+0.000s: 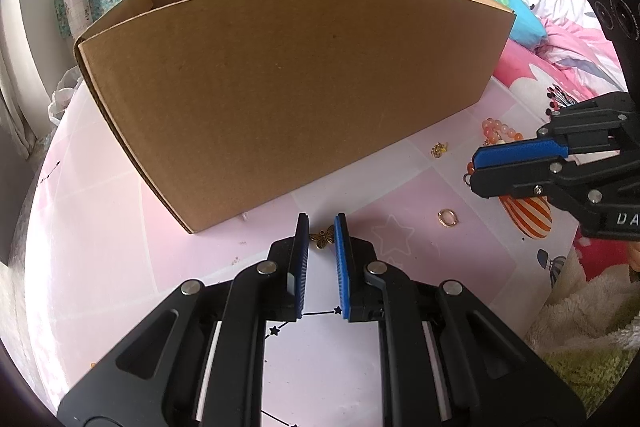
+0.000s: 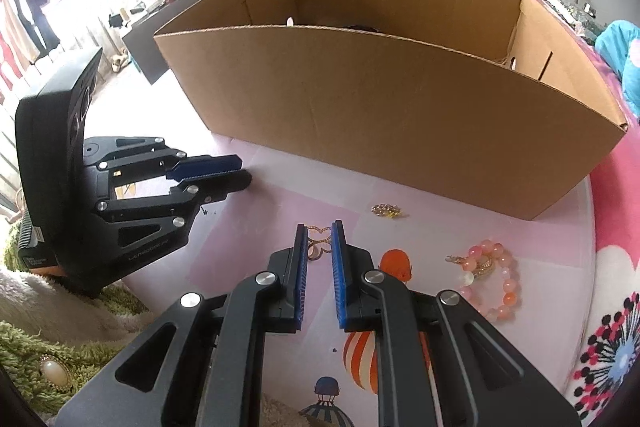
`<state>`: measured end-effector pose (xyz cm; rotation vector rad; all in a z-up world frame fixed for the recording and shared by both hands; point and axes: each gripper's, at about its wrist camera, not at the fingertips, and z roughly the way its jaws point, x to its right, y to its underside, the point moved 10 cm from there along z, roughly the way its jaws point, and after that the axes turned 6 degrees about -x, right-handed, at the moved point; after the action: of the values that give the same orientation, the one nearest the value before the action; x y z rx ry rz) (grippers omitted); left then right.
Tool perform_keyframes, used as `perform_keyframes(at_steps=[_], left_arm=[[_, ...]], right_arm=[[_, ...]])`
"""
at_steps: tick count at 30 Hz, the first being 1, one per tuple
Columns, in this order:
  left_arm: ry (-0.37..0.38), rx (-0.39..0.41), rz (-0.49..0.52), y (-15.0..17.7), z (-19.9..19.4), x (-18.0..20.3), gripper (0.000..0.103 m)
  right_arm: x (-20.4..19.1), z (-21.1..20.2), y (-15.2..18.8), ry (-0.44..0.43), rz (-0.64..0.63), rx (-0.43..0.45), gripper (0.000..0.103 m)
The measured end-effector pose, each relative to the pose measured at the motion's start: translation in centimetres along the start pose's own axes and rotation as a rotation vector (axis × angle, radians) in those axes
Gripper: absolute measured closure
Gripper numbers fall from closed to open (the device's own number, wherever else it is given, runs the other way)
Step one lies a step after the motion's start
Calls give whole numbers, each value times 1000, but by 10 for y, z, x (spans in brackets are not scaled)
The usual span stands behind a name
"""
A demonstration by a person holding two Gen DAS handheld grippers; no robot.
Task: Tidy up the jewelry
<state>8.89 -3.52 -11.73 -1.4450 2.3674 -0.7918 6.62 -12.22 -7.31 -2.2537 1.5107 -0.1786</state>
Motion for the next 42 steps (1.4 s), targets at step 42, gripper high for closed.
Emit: perform_keyframes(at_steps=[42], left_arm=[[-131, -135, -44, -7, 11, 16, 91]], right_arm=[[21, -11, 3, -74, 58, 72, 91]])
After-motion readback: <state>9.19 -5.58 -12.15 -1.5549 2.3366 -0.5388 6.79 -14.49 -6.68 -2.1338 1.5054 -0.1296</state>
